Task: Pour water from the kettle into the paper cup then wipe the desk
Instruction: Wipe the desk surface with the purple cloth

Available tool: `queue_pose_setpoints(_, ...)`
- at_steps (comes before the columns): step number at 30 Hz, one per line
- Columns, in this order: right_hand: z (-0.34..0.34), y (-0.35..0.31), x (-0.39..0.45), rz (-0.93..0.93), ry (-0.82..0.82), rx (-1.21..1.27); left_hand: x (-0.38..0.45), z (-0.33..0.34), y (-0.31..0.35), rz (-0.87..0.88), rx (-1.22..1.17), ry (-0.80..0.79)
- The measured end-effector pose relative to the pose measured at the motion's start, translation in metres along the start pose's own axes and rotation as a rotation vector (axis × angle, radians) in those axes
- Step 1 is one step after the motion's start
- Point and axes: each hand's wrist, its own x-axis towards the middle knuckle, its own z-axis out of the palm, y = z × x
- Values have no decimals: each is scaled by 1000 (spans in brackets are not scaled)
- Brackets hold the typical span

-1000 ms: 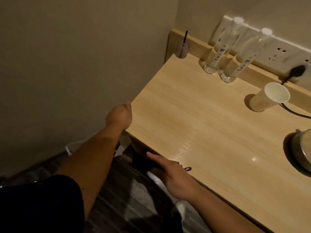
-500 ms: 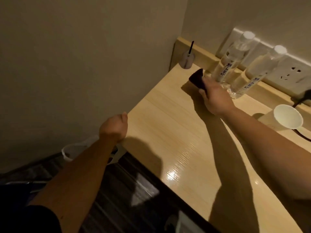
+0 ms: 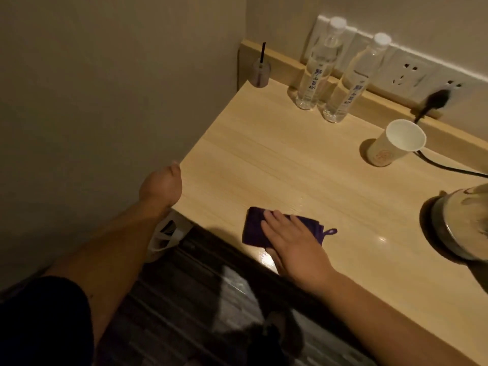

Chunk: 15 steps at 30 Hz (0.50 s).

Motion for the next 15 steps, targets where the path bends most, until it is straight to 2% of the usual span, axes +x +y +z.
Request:
queue_pose_setpoints(3, 10, -42, -38, 66, -31, 34, -6, -5, 5, -4, -3, -23)
queue_pose_setpoints(5, 6, -60, -54, 149, -25, 228, -8, -6, 5, 0, -6, -30)
queue_pose_setpoints(8, -30, -72, -64, 414, -1, 889, -8, -7, 6, 16, -4, -15)
queue_pose_setpoints(10, -61, -62, -56, 604, -7, 1450, -6, -6, 5, 22, -5, -14)
queue_pose_setpoints(11, -72, -49, -49, 656, 30, 1632, -4, -5, 3, 25, -6, -12)
queue_pose_setpoints(13, -95, -14, -27, 730, 165, 1738, 0, -3, 0, 13, -13, -3)
queue_pose_setpoints(15, -120, 26, 7, 700, 290, 1582, 3, 0, -3, -2, -11, 8)
